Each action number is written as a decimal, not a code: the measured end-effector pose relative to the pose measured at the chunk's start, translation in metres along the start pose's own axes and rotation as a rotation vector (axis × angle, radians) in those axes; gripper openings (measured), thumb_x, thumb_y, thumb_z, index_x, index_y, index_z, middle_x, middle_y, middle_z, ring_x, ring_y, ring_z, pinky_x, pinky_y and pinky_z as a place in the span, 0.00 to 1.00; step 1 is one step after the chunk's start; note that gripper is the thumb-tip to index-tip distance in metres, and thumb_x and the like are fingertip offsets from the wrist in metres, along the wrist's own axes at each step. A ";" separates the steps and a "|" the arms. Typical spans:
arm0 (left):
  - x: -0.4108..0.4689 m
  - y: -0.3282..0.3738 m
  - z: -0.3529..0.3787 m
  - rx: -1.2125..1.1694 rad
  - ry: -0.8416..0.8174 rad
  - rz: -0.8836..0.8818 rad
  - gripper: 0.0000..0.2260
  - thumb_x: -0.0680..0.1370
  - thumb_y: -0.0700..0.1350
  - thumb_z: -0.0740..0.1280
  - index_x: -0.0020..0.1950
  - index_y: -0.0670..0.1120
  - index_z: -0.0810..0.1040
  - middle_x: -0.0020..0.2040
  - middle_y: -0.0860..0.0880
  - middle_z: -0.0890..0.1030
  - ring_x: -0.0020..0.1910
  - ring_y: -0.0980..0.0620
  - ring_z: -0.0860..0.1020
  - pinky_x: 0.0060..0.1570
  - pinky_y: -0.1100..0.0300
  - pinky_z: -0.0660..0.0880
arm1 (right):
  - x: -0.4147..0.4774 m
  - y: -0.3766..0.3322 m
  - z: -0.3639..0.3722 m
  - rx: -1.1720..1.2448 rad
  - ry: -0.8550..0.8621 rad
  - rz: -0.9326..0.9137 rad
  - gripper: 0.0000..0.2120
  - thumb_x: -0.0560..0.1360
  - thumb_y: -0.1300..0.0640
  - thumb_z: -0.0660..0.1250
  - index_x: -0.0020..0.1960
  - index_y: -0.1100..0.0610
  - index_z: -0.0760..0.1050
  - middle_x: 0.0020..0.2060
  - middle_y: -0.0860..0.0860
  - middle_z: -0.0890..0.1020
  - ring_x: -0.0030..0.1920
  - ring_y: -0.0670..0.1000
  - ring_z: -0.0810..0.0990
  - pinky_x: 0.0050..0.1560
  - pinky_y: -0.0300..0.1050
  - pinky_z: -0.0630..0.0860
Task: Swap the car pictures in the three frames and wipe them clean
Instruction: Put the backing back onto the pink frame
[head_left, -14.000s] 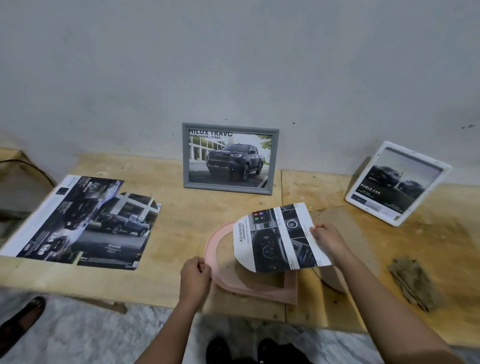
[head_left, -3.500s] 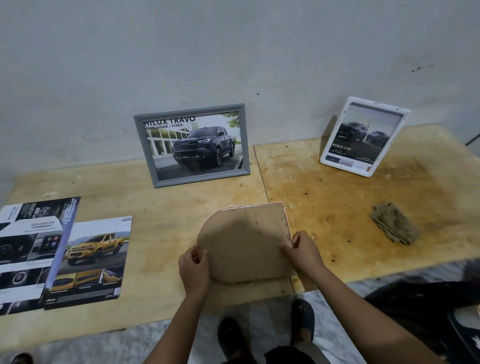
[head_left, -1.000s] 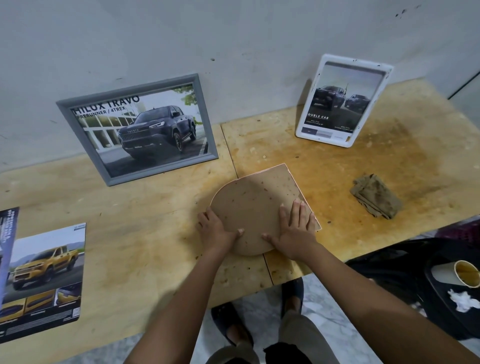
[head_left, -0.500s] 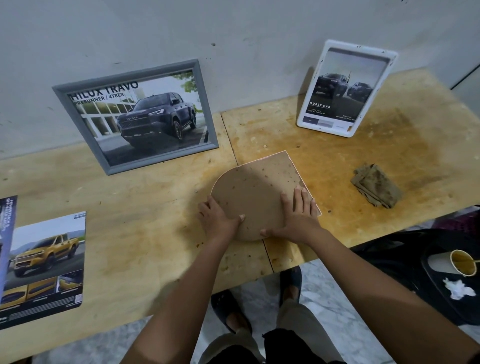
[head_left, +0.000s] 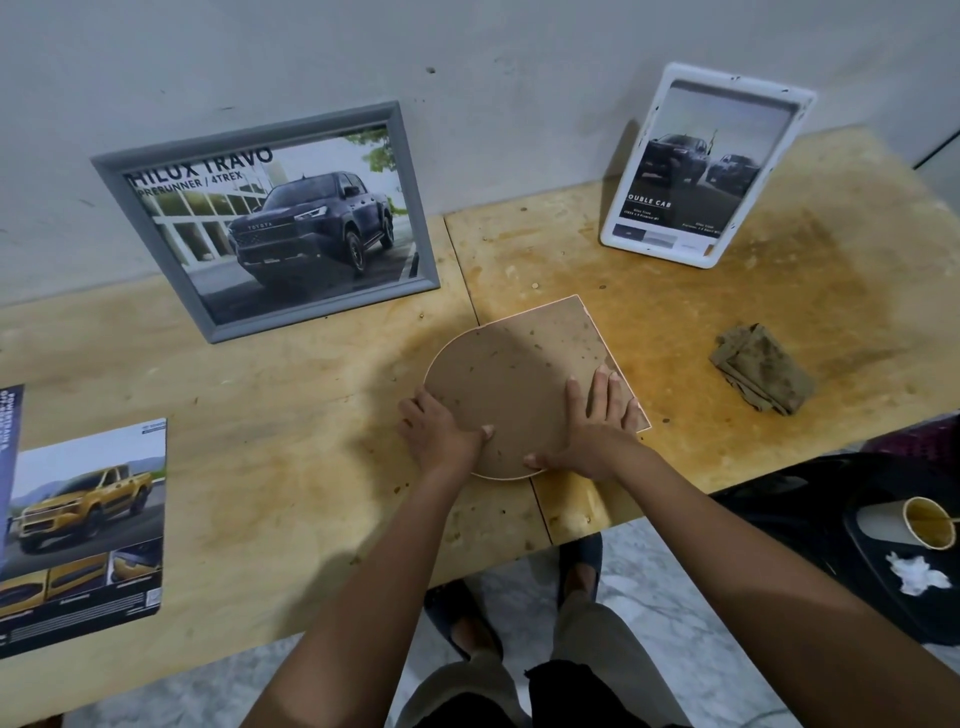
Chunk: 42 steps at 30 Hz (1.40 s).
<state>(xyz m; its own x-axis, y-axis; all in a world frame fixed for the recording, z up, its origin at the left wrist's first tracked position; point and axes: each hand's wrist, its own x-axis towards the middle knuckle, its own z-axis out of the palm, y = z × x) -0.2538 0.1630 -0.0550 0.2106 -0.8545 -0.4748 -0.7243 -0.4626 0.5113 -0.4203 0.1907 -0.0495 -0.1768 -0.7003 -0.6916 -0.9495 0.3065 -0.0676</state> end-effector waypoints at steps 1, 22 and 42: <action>0.000 0.000 0.000 0.014 -0.002 0.003 0.43 0.68 0.51 0.75 0.73 0.42 0.53 0.68 0.43 0.58 0.66 0.41 0.60 0.64 0.50 0.64 | -0.001 0.000 -0.001 -0.001 -0.006 0.007 0.59 0.65 0.28 0.65 0.74 0.53 0.28 0.71 0.60 0.26 0.71 0.60 0.24 0.72 0.61 0.34; 0.000 0.008 -0.001 0.517 -0.343 0.328 0.45 0.76 0.56 0.64 0.75 0.39 0.35 0.74 0.38 0.31 0.72 0.38 0.31 0.72 0.47 0.37 | 0.023 -0.011 -0.037 -0.046 0.047 -0.166 0.47 0.66 0.52 0.75 0.75 0.46 0.48 0.73 0.57 0.41 0.73 0.66 0.41 0.71 0.64 0.55; 0.006 0.027 0.015 0.631 -0.418 0.112 0.55 0.70 0.62 0.68 0.72 0.40 0.27 0.71 0.38 0.26 0.71 0.35 0.29 0.71 0.42 0.40 | 0.049 -0.003 -0.056 -0.283 0.020 -0.380 0.48 0.73 0.50 0.69 0.75 0.46 0.34 0.73 0.60 0.32 0.72 0.67 0.31 0.73 0.63 0.40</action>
<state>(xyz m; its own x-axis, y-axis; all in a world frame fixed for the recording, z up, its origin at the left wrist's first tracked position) -0.2822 0.1487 -0.0552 -0.0613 -0.6701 -0.7397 -0.9908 -0.0485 0.1260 -0.4407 0.1194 -0.0431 0.1949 -0.7418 -0.6417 -0.9806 -0.1601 -0.1128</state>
